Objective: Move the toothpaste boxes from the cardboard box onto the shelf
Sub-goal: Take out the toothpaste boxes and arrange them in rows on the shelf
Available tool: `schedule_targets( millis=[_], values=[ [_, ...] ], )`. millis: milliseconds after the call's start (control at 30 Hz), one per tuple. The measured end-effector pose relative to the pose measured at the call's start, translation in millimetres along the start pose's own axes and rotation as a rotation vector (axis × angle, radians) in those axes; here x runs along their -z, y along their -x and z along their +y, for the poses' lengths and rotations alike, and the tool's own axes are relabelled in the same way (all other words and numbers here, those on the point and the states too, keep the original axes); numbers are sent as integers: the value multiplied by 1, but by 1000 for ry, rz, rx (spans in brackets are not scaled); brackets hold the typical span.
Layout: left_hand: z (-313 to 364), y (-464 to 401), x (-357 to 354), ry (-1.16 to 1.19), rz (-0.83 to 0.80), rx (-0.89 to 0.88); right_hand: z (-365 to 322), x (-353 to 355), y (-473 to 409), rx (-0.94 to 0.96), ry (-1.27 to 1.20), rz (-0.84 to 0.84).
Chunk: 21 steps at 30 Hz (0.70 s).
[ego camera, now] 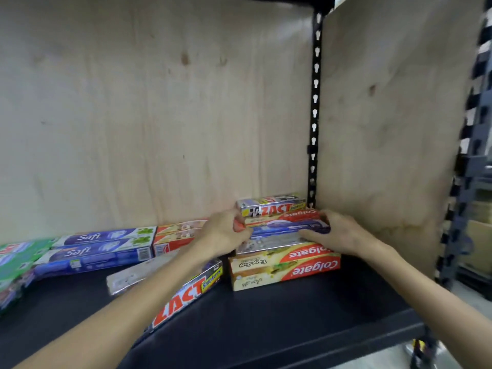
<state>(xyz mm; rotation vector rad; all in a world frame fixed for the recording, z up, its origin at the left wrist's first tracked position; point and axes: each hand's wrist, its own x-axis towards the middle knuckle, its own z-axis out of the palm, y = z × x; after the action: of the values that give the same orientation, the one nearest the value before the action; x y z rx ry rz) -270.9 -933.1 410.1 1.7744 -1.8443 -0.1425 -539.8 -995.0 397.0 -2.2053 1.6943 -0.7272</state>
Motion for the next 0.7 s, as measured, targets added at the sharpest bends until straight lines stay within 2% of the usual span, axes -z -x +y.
schedule_targets(
  millis=[100, 200, 367, 567, 700],
  values=[
    [14, -5, -14, -44, -44, 49, 6, -2, -3, -55, -59, -78],
    [25, -3, -24, -76, -28, 92, 5, -1, -1, -39, -151, -79],
    [32, 2, -34, 136, 16, 124, 2, -2, 10, 26, -202, 18],
    [36, 15, -29, 151, 298, 110, -4, 2, 22, 137, -223, 227],
    [27, 33, -11, 278, 434, 103, -16, 6, 36, 159, -249, 334]
  ],
)
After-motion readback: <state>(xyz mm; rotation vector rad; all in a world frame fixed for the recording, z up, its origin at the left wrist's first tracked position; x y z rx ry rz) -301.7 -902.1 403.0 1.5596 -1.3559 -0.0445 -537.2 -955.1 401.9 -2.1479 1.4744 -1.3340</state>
